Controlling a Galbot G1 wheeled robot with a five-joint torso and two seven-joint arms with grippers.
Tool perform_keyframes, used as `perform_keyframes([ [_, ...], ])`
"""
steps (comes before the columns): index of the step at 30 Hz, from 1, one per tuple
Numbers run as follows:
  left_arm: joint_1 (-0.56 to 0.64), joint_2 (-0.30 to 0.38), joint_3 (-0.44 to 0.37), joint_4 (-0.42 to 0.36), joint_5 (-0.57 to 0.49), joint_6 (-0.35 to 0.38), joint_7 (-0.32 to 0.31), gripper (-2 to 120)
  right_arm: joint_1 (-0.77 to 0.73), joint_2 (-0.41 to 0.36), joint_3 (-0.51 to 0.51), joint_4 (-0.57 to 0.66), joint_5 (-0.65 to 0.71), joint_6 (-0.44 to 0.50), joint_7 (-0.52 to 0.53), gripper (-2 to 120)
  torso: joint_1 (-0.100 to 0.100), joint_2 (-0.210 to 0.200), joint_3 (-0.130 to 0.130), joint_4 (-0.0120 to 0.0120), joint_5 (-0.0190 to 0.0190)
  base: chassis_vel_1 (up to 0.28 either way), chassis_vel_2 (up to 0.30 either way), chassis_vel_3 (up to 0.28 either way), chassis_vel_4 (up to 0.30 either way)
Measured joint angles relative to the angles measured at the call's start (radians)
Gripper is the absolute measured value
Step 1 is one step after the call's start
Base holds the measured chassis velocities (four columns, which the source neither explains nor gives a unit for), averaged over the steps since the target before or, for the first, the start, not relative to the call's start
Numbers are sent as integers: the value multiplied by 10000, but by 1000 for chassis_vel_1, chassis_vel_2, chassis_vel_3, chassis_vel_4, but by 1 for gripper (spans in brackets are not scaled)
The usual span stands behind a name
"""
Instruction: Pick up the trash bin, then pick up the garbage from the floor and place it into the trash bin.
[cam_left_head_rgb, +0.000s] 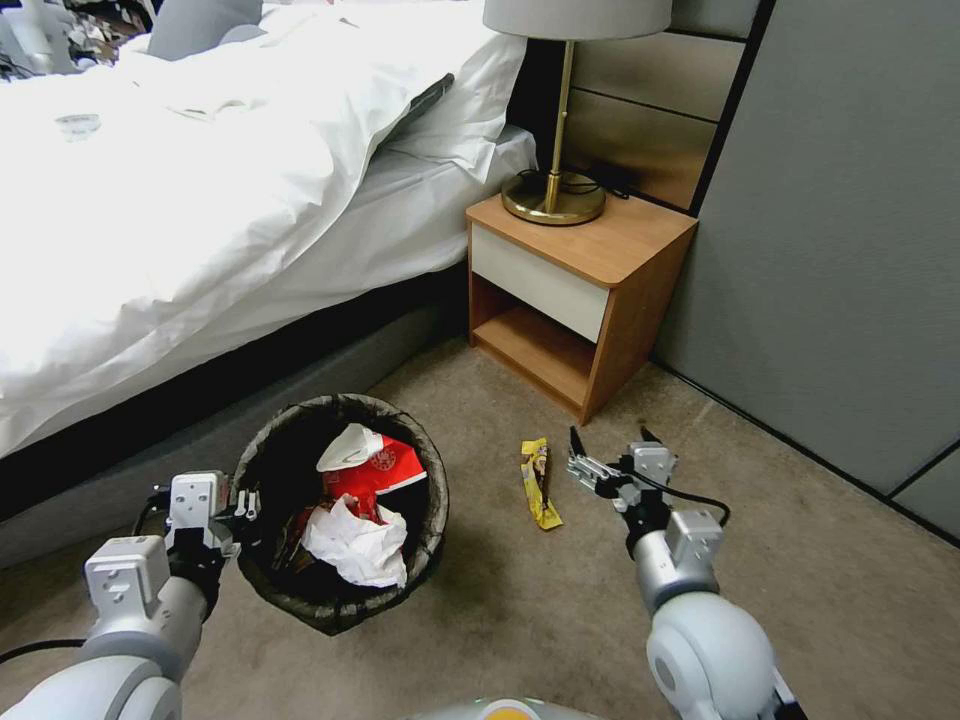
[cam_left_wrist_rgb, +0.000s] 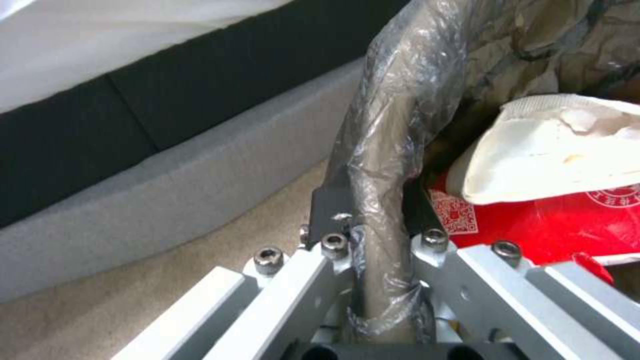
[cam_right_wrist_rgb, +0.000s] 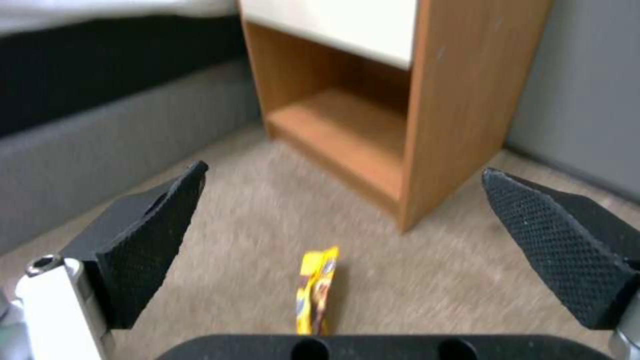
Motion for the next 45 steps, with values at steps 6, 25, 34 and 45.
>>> perform_keyframes([
  [6, 148, 87, -37, 0, -2, 33, -55, 1, 1139, -219, -795, -1463, 1120, -292, 246, 100, 0, -1, 0, 0, 2, 0, 0, 0, 0],
  [25, 363, 98, -213, 0, -62, 129, -211, 1, 3946, 64, -2243, -5332, 2789, -1245, 708, 100, 0, 0, 0, 0, 0, 0, 0, 0, 0],
  [34, 350, 36, -213, 0, -99, 135, -215, 1, 4622, 537, -2488, -7074, 2781, -1138, 789, 100, 1, 0, 0, 0, -1, 0, 0, 0, 0],
  [45, 305, 41, -228, 0, -129, 139, -208, 1, 5467, 1023, -2732, -9085, 2527, -732, 490, 100, 0, 0, 0, 0, -1, 0, 0, 0, 0],
])
